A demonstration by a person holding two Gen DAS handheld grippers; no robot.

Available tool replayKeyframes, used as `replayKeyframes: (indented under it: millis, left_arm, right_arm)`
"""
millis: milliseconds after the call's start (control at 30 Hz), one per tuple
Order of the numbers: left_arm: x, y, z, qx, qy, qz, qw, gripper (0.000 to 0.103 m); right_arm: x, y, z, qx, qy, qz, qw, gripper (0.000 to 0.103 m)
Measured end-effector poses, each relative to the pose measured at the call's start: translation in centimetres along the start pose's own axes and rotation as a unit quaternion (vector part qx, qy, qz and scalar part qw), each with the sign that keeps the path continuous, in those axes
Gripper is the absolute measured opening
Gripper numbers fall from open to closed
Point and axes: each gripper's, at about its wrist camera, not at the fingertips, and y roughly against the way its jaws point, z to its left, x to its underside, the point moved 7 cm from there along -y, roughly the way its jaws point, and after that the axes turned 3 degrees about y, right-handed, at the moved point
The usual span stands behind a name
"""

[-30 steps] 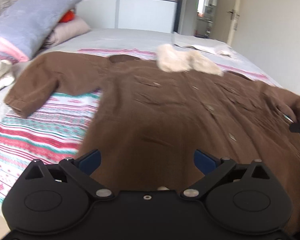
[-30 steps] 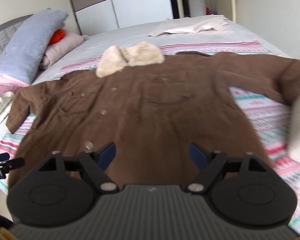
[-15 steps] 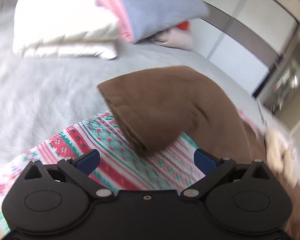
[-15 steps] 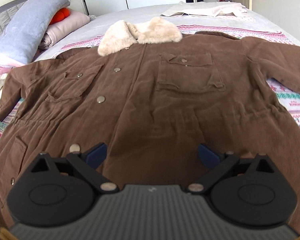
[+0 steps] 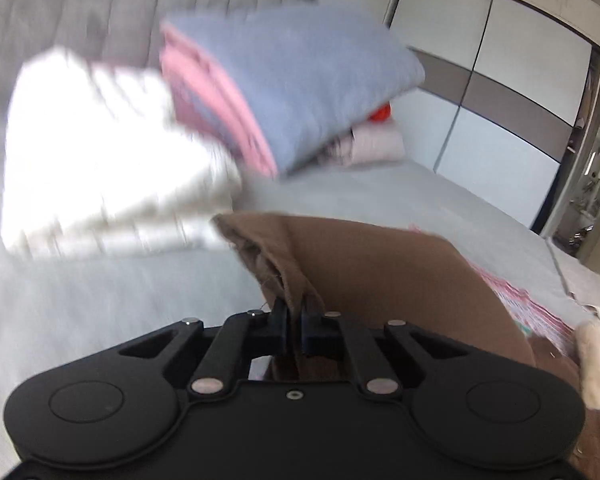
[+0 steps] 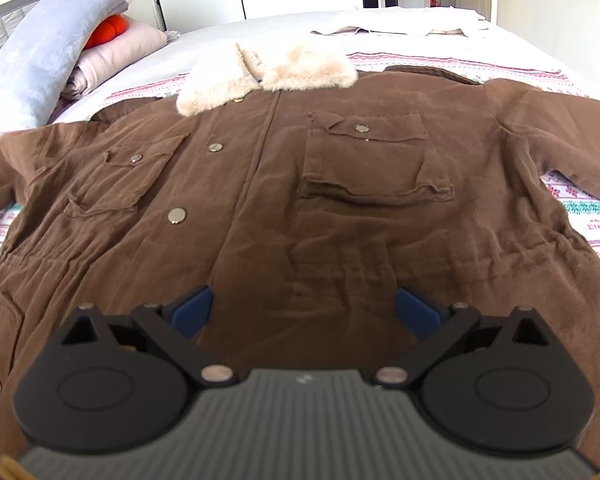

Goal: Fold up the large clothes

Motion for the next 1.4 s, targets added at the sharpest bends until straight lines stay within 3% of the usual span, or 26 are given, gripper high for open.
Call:
replayKeyframes:
  millis: [100, 167, 233, 333, 367, 433, 467, 533, 633, 733, 833, 933, 1000, 1133, 1267, 1400]
  left_arm:
    - [-4.5, 0.6, 0.6, -0.067, -0.058, -0.03, 0.9957, 0.006]
    - [-5.4, -0.5, 1.0, -0.101, -0.081, -0.002, 0.9916, 0.006]
    - [-3.9, -2.7, 1.5, -0.158, -0.105, 0.062, 0.9799, 0.007]
    - [1.7, -5.9, 3.4, -0.235, -0.116, 0.188, 0.9465, 0.017]
    - [2.8, -6.2, 3.7, -0.251, -0.115, 0.197, 0.9406, 0.019]
    - [3.4, -5.7, 3.1, -0.261, -0.128, 0.161, 0.9432, 0.028]
    - [3.6, -5.1, 2.4, -0.258, -0.137, 0.138, 0.9463, 0.034]
    - [3.1, -4.1, 0.6, -0.239, -0.141, 0.101, 0.9553, 0.065]
    - [2.8, -2.1, -3.5, -0.173, -0.136, 0.051, 0.9741, 0.074]
    - [3.4, -2.5, -7.6, -0.103, -0.148, 0.044, 0.9826, 0.08]
    - [6.1, -4.6, -9.0, -0.071, -0.144, 0.076, 0.9841, 0.081]
    - [11.2, -7.1, -6.7, -0.072, -0.111, 0.148, 0.9801, 0.085]
    - [12.3, -7.2, -5.8, -0.083, -0.122, 0.112, 0.9827, 0.099]
    - [12.0, -5.1, -6.2, -0.108, -0.119, 0.11, 0.9809, 0.099]
    - [11.4, 0.0, -9.3, -0.064, -0.12, 0.09, 0.9866, 0.101]
    - [12.5, 6.8, -14.2, -0.015, -0.153, 0.065, 0.9859, 0.103]
  right_arm:
    - [-0.2, -0.2, -0.1, 0.0, -0.002, -0.004, 1.0, 0.099]
    - [-0.4, -0.3, -0.1, 0.003, 0.0, -0.007, 1.0, 0.1]
    - [-0.7, -0.5, 0.1, 0.006, 0.001, -0.009, 1.0, 0.1]
    - [-0.9, -0.6, 0.1, 0.009, -0.001, -0.009, 1.0, 0.1]
    - [-0.9, -0.5, 0.1, 0.008, -0.003, -0.009, 1.0, 0.1]
    - [-1.1, -0.1, -0.1, 0.006, -0.007, -0.014, 1.0, 0.1]
    - [-1.3, 0.1, -0.2, 0.005, -0.01, -0.018, 1.0, 0.1]
    - [-1.5, 0.6, -0.6, 0.007, -0.014, -0.026, 1.0, 0.1]
    - [-1.6, 0.5, -0.9, 0.009, -0.022, -0.027, 0.999, 0.1]
    - [-1.6, 0.2, -0.9, 0.008, -0.025, -0.019, 0.999, 0.1]
    - [-1.5, 0.1, -0.6, 0.006, -0.019, -0.017, 1.0, 0.1]
    - [-1.5, 0.4, -0.8, 0.012, -0.017, -0.02, 1.0, 0.1]
    - [-1.6, 0.7, -1.2, 0.016, -0.021, -0.024, 0.999, 0.1]
    - [-1.9, 2.1, -2.6, 0.032, -0.03, -0.042, 0.998, 0.1]
    - [-2.9, 4.1, -5.3, 0.064, -0.043, -0.076, 0.994, 0.102]
    - [-3.8, 7.3, -9.4, 0.147, -0.071, -0.12, 0.979, 0.102]
